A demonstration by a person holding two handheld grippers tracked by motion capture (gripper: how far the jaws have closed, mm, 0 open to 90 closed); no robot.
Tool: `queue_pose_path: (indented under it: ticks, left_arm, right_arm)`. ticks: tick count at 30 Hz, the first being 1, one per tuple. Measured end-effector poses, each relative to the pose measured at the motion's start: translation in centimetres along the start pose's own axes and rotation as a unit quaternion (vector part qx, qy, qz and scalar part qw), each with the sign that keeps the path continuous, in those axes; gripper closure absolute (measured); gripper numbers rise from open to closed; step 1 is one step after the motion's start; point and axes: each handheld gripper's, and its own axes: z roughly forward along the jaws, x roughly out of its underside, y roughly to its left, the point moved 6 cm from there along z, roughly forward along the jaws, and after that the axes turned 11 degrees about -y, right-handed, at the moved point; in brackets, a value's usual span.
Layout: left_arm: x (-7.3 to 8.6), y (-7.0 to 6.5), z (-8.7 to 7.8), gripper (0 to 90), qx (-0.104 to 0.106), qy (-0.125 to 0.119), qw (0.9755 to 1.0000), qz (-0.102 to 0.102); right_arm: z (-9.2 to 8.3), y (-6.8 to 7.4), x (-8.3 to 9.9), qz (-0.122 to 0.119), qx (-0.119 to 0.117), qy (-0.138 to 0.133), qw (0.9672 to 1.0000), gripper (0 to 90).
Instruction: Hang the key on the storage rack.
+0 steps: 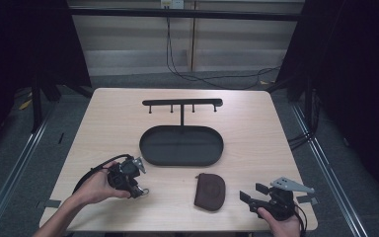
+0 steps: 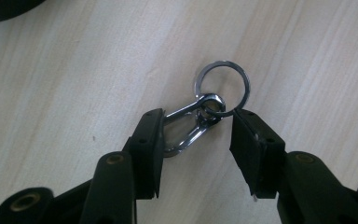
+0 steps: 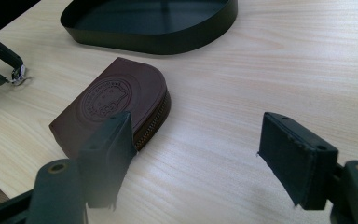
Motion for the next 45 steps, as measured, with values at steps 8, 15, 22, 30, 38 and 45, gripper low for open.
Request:
queue_pose_path:
  ticks: [8,15,22,30,38,45]
  left_arm:
    - [-0.1,-0.3,-0.1,53.1,0.005,-0.005,0.9999,0.008]
    - [-0.5,-0.1,0.5,50.8,-0.01,-0.002,0.9998,0.016]
    - [-0.9,0.0,0.7,57.2,-0.022,0.004,0.9994,0.026]
    - [-1.5,-0.2,0.9,74.2,-0.035,0.009,0.9988,0.032]
    - [-1.6,-0.3,0.8,86.7,-0.018,0.013,0.9995,0.02]
    - [-1.6,0.0,0.5,88.9,-0.007,0.014,0.9999,-0.007]
  right_arm:
    - [0.1,0.0,0.0,0.001,0.001,0.002,1.0,25.7]
    - [0.1,-0.1,0.0,0.002,-0.001,0.001,1.0,25.8]
    - [0.1,0.0,0.0,0.003,-0.002,0.0,1.0,25.7]
    - [0.1,0.0,0.1,0.003,-0.003,0.003,1.0,25.7]
    - [0.2,0.0,0.1,0.003,-0.002,0.005,1.0,25.7]
    - [0.2,0.0,0.2,0.003,-0.003,0.007,1.0,25.7]
